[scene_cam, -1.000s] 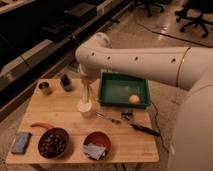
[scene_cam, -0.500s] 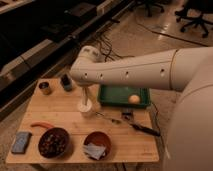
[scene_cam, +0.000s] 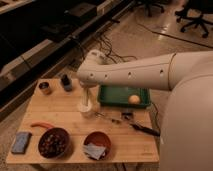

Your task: Place banana in paper cup

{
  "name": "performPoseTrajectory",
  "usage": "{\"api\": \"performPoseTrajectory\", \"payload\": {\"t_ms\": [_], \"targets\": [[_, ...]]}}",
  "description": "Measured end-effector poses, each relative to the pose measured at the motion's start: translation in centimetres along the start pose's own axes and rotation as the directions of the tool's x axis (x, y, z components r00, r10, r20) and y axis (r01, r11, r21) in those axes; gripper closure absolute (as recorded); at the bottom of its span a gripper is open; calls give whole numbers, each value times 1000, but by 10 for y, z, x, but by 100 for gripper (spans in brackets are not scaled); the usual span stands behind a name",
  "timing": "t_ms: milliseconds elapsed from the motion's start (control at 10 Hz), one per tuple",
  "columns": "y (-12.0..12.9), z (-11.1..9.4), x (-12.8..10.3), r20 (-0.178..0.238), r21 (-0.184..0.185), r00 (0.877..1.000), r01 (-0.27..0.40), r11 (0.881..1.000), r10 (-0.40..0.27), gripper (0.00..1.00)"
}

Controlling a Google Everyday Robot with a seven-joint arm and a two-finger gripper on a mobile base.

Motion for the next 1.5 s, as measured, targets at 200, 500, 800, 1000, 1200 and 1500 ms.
{"api": "performPoseTrajectory", "payload": {"t_ms": [200,500,800,1000,1200,1500], "targets": [[-5,8,1,-10,-12,1000,-22,1000,22,100],[-4,22,0,-23,-29,999,-40,999,39,100],[1,36,0,-42,-41,998,-56,998,55,100],[10,44,0,-66,-46,996,-56,997,53,100],[13,51,0,-85,-36,995,-58,998,55,100],[25,55,2,-102,-27,994,-36,999,33,100]]}}
